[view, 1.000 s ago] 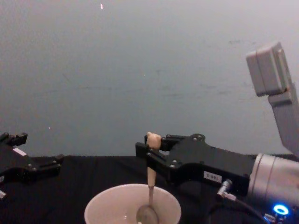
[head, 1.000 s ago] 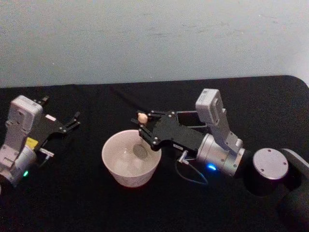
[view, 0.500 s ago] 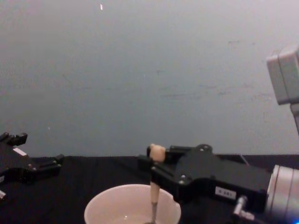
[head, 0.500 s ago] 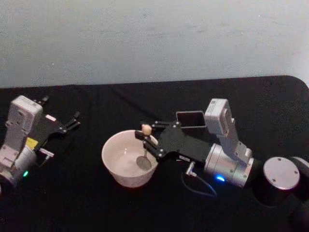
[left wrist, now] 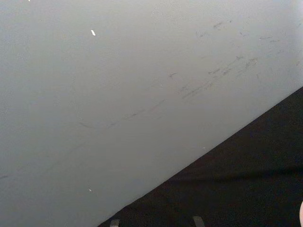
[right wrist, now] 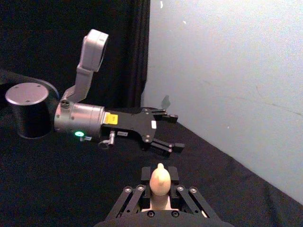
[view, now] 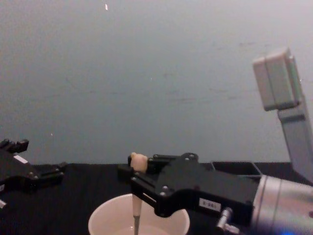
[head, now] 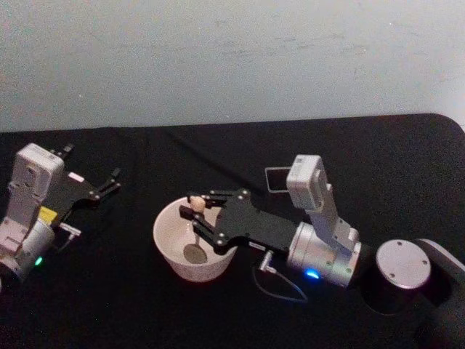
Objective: Pick up the stirring spoon with one hand, stir inside the cup, then place it back in its original position.
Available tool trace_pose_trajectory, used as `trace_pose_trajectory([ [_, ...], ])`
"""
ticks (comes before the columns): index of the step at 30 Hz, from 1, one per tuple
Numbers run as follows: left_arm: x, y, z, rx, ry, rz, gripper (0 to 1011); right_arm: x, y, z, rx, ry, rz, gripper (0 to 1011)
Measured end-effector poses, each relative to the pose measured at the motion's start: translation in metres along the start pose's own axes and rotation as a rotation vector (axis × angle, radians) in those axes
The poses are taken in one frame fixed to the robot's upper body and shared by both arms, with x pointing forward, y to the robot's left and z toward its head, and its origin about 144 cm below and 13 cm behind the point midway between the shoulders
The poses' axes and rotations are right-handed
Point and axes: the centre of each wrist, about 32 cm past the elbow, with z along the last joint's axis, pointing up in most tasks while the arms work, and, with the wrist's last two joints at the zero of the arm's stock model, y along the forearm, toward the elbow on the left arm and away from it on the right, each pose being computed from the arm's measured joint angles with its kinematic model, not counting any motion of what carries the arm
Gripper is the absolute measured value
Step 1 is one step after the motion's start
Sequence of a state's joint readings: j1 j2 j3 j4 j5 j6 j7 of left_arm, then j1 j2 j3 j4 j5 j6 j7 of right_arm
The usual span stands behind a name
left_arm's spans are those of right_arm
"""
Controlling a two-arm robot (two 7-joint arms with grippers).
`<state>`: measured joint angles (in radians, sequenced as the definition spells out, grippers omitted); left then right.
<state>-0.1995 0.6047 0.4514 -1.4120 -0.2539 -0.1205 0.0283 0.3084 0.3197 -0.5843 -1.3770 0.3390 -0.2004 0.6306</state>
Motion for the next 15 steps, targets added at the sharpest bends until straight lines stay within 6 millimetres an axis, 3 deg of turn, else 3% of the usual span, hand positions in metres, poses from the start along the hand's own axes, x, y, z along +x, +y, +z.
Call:
trace_pose_trajectory([
  [9, 0.0, 0.0, 0.0, 0.0, 0.0, 0.0, 1001, 0.011, 0.015, -0.001, 0.005, -0.011, -0.047, 211],
  [15, 0.0, 0.0, 0.0, 0.0, 0.0, 0.0, 1001, 0.018, 0.015, -0.002, 0.002, -0.016, -0.08, 210],
])
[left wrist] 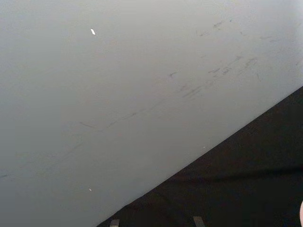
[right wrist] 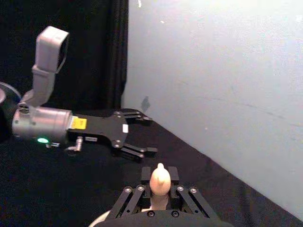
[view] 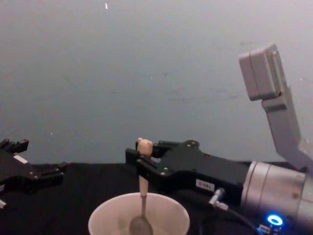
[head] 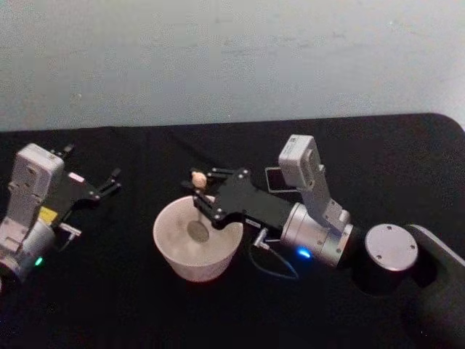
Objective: Pick up the stirring spoon with one hand, stir inside the cup, then place it back in its original position.
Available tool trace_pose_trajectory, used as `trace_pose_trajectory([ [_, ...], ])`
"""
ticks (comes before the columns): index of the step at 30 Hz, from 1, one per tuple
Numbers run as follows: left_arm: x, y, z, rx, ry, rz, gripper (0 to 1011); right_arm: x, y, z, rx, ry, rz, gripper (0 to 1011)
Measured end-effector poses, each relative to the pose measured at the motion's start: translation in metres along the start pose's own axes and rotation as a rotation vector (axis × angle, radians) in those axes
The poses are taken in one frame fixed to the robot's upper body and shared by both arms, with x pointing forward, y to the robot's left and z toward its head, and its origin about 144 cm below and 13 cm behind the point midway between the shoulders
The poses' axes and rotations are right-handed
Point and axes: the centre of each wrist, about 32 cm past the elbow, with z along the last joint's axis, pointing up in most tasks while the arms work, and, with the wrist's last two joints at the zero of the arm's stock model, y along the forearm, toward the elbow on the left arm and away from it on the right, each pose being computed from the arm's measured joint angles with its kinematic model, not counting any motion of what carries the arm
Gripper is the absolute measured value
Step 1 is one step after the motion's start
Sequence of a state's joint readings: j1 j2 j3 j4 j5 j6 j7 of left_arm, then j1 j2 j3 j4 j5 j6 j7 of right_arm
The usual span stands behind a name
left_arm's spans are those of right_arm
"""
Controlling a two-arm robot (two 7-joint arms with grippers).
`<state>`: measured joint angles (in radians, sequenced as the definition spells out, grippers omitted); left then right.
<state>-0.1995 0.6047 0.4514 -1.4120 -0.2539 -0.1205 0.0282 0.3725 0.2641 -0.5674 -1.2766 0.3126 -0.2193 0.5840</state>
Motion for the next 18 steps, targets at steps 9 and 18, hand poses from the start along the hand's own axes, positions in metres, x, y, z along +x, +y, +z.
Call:
trace_pose_trajectory([
  [9, 0.0, 0.0, 0.0, 0.0, 0.0, 0.0, 1001, 0.005, -0.005, -0.001, -0.004, -0.004, -0.023, 211],
  [18, 0.0, 0.0, 0.0, 0.0, 0.0, 0.0, 1001, 0.006, -0.012, -0.001, -0.01, -0.014, -0.033, 211],
])
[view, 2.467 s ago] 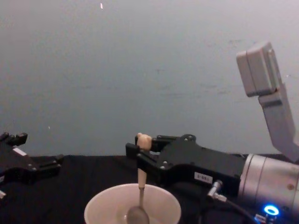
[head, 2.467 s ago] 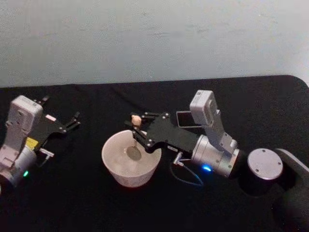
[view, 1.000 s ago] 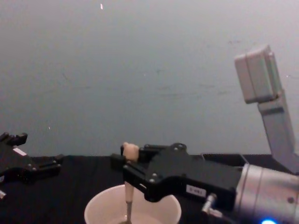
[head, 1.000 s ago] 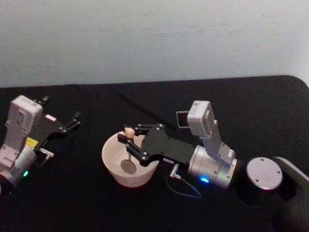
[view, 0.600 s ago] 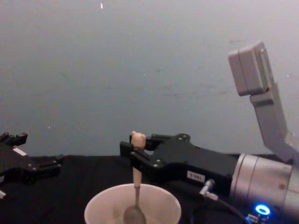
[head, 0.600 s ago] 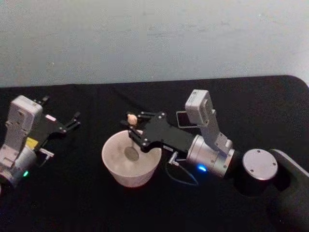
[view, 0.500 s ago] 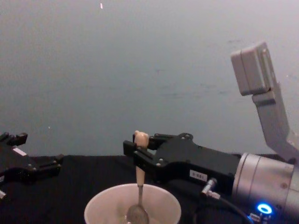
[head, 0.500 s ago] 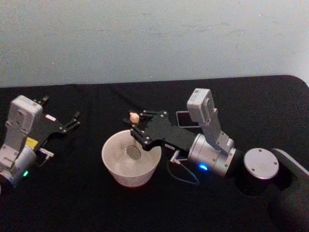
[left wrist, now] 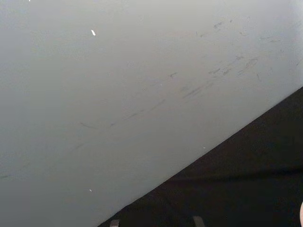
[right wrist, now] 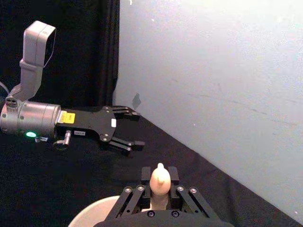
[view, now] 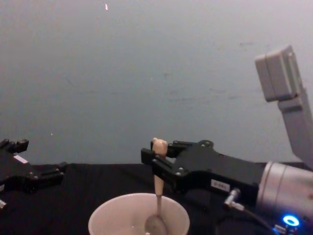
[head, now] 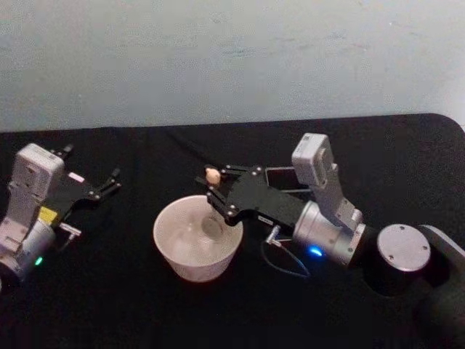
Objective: Pick up the stirring spoon with one hand, stir inside the cup, then place it back in its original position.
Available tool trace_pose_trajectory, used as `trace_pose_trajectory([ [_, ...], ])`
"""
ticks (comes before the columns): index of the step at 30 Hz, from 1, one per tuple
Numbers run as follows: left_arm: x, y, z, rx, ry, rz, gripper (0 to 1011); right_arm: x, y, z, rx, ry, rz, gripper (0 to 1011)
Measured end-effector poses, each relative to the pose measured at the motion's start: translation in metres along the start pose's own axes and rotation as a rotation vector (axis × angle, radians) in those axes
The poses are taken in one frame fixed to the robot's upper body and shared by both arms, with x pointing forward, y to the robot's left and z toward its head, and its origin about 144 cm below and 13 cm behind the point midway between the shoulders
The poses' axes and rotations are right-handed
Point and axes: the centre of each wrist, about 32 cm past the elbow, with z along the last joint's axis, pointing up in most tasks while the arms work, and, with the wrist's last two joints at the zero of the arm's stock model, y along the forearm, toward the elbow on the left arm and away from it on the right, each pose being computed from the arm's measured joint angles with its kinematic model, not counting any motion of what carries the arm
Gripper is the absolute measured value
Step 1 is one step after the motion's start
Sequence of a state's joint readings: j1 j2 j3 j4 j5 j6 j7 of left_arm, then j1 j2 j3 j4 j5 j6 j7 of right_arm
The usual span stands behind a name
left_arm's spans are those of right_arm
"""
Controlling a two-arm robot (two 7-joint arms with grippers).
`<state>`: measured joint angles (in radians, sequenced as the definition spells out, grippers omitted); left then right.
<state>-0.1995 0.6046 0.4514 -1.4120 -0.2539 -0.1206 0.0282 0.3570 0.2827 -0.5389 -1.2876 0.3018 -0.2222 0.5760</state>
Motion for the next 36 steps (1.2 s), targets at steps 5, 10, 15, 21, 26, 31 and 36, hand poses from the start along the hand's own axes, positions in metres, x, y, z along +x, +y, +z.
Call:
trace_pose_trajectory([
  [5, 0.0, 0.0, 0.0, 0.0, 0.0, 0.0, 1001, -0.001, -0.011, 0.001, -0.005, -0.004, 0.006, 210],
  [10, 0.0, 0.0, 0.0, 0.0, 0.0, 0.0, 1001, -0.006, -0.02, 0.002, -0.007, 0.0, 0.034, 211],
  [15, 0.0, 0.0, 0.0, 0.0, 0.0, 0.0, 1001, -0.015, -0.022, 0.002, -0.007, 0.011, 0.073, 211],
  [21, 0.0, 0.0, 0.0, 0.0, 0.0, 0.0, 1001, -0.025, -0.018, 0.003, -0.001, 0.023, 0.107, 210],
  [26, 0.0, 0.0, 0.0, 0.0, 0.0, 0.0, 1001, -0.027, -0.006, 0.004, 0.015, 0.026, 0.117, 211],
  [31, 0.0, 0.0, 0.0, 0.0, 0.0, 0.0, 1001, -0.023, 0.005, 0.004, 0.02, 0.018, 0.103, 210],
  [36, 0.0, 0.0, 0.0, 0.0, 0.0, 0.0, 1001, -0.018, 0.012, 0.003, 0.015, 0.008, 0.076, 210],
])
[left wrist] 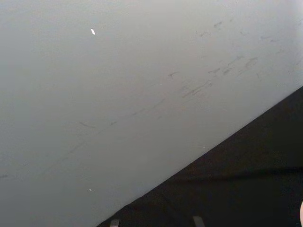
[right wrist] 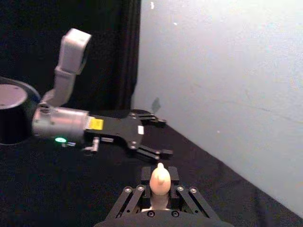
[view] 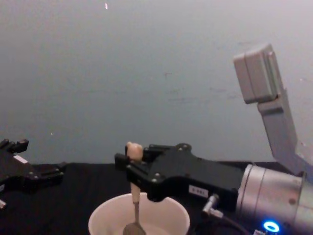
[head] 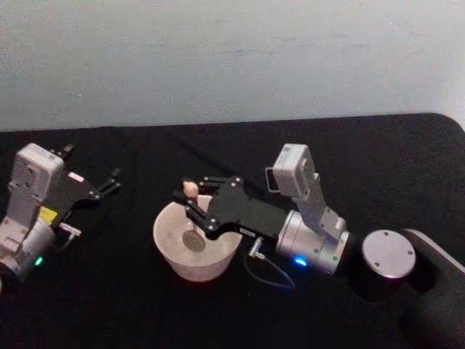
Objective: Pick up the stirring spoon with one hand, stir inside the cup, then place it back in its original position.
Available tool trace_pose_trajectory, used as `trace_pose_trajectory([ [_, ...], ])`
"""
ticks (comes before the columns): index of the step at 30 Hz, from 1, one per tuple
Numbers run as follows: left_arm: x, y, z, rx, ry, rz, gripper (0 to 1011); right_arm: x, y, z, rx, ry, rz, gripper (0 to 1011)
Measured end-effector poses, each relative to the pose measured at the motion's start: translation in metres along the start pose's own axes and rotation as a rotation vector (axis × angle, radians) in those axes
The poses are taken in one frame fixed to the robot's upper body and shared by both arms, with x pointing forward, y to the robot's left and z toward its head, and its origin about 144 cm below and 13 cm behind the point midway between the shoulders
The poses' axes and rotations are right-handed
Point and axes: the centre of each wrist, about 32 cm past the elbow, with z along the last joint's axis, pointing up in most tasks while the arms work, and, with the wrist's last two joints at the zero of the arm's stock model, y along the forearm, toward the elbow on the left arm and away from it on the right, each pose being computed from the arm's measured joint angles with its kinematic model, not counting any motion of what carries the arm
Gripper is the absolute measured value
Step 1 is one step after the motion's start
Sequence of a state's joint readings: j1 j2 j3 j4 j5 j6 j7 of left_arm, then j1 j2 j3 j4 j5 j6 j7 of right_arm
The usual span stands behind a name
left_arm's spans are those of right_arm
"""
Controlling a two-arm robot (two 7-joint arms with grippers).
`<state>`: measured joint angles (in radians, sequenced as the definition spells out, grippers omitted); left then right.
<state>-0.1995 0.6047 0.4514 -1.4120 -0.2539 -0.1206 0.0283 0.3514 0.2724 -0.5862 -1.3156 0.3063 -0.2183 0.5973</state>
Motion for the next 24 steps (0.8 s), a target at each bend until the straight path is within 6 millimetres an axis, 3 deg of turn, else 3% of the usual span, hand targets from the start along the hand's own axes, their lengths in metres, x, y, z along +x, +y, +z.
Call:
trace_pose_trajectory([
  [10, 0.0, 0.0, 0.0, 0.0, 0.0, 0.0, 1001, 0.012, -0.003, 0.0, -0.006, -0.008, -0.057, 211],
  [24, 0.0, 0.0, 0.0, 0.0, 0.0, 0.0, 1001, 0.011, -0.008, 0.0, -0.008, -0.004, -0.061, 211],
])
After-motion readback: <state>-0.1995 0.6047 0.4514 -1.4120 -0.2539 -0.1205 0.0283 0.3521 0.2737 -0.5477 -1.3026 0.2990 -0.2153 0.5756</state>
